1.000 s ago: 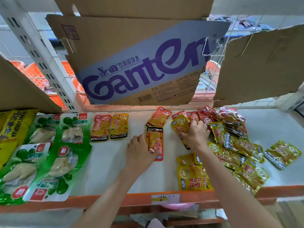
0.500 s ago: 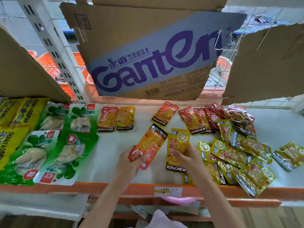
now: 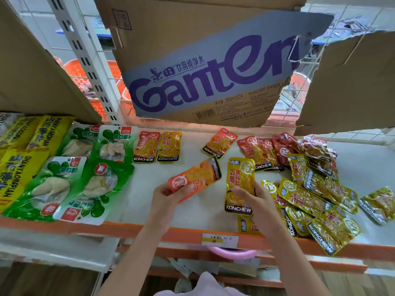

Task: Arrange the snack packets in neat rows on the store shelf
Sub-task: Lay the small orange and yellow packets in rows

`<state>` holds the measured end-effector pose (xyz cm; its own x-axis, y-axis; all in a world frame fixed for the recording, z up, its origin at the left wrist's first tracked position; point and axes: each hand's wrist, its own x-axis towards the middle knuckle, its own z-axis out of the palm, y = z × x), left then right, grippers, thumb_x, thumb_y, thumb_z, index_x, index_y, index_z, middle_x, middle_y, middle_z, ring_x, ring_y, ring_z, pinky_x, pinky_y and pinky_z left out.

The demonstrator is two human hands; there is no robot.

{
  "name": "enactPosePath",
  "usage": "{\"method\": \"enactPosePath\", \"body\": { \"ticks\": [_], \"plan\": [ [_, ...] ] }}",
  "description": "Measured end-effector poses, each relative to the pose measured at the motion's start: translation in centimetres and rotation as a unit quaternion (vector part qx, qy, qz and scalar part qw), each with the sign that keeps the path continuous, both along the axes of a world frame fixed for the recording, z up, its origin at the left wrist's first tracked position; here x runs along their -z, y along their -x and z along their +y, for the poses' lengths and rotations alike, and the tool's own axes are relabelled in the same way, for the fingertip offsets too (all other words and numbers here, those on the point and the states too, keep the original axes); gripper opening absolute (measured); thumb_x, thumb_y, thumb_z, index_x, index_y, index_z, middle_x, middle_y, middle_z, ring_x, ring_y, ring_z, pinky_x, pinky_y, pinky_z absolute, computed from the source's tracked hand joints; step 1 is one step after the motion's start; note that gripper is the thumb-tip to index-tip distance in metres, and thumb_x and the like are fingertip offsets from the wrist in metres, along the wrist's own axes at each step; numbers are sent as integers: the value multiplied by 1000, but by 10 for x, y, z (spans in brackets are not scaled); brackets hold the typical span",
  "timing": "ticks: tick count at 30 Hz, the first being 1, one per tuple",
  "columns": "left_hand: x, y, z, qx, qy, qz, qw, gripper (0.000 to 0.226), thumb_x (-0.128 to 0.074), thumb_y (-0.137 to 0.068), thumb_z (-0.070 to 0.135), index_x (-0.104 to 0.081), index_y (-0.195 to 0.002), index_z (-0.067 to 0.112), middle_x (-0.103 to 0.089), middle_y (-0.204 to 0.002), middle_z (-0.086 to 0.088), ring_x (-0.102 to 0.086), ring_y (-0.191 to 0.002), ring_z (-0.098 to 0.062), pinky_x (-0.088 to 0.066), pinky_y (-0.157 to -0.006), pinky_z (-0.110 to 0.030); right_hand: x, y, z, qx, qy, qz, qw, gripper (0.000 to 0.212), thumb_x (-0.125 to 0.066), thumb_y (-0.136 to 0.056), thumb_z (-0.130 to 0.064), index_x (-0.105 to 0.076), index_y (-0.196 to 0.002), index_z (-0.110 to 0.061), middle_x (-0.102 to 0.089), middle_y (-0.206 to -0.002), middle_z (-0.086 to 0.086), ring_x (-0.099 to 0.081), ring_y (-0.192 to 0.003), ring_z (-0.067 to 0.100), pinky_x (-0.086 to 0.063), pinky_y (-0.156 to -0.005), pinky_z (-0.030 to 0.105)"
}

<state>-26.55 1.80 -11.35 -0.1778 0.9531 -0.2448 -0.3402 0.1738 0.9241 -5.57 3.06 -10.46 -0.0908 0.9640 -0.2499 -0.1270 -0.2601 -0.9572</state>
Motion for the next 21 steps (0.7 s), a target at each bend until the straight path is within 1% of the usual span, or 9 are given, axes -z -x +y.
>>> {"method": "enactPosePath", "body": {
  "ticks": [2, 3, 4, 6, 10, 14, 17, 19, 21],
  "plan": [
    [-2, -1, -1, -7, 7, -9, 1000, 11, -75, -66, 0, -75, -67, 11, -72, -72, -1, -67, -67, -12, -54, -68, -23, -1, 0, -1, 1, -9, -9, 1000, 24, -66, -77, -14, -64, -100, -15, -73, -86, 1, -70, -78, 17, -53, -63, 22],
    [-4, -2, -1, -5, 10, -15, 1000, 8, -76, -65, 4, -74, -70, 9, -72, -72, -3, -67, -66, -14, -55, -65, -25, -1, -1, -1, -2, -15, -16, 1000, 21, -66, -79, -12, -65, -99, -16, -73, -85, 0, -70, -78, 15, -52, -62, 20],
    [-7, -3, -2, -2, 15, -15, 1000, 11, -76, -65, 10, -72, -75, 9, -72, -73, -5, -68, -65, -17, -56, -61, -27, -1, -1, -2, -8, -21, -27, 999, 19, -65, -81, -12, -65, -100, -16, -73, -86, 0, -70, -78, 14, -52, -62, 18],
    [-9, -4, -4, -3, 26, -3, 1000, 16, -69, -71, 16, -69, -85, 8, -72, -73, -7, -69, -64, -21, -56, -57, -32, 0, 0, -3, -23, -35, -59, 997, 19, -65, -83, -14, -64, -102, -17, -73, -89, 0, -70, -80, 14, -52, -63, 18],
    [-5, -5, -3, -5, 34, 61, 998, 8, -63, -85, 19, -67, -88, 13, -72, -75, -4, -70, -67, -21, -57, -62, -34, 2, 4, -2, -41, -59, -103, 992, 23, -68, -81, -15, -59, -102, -19, -71, -92, 1, -69, -82, 14, -55, -69, 23],
    [0, -4, -3, 18, 29, 108, 994, 6, -63, -86, 17, -65, -91, 17, -72, -80, -2, -70, -72, -16, -55, -62, -28, 5, 6, -1, -59, -56, -134, 988, 28, -70, -79, -17, -56, -104, -19, -70, -96, 1, -68, -87, 15, -56, -77, 34],
    [2, -3, -3, 42, 21, 158, 986, 22, -69, -81, 8, -62, -97, 22, -71, -88, 0, -69, -78, -14, -55, -65, -24, 6, 6, 0, -69, -60, -159, 983, 31, -71, -80, -19, -56, -107, -19, -70, -96, -1, -68, -88, 14, -56, -80, 37],
    [3, -3, -3, 49, 23, 192, 980, 32, -72, -78, 7, -60, -104, 20, -70, -92, 1, -68, -84, -15, -56, -71, -28, 6, 6, 0, -79, -59, -184, 978, 34, -71, -80, -20, -55, -110, -21, -70, -97, -3, -68, -88, 11, -55, -82, 39],
    [4, -4, -3, 52, 22, 208, 977, 42, -73, -77, 8, -56, -115, 18, -70, -97, 1, -68, -87, -14, -56, -75, -31, 6, 8, 1, -86, -58, -202, 974, 38, -72, -80, -18, -53, -113, -21, -69, -98, -5, -67, -89, 10, -55, -83, 40]
  ]
}}
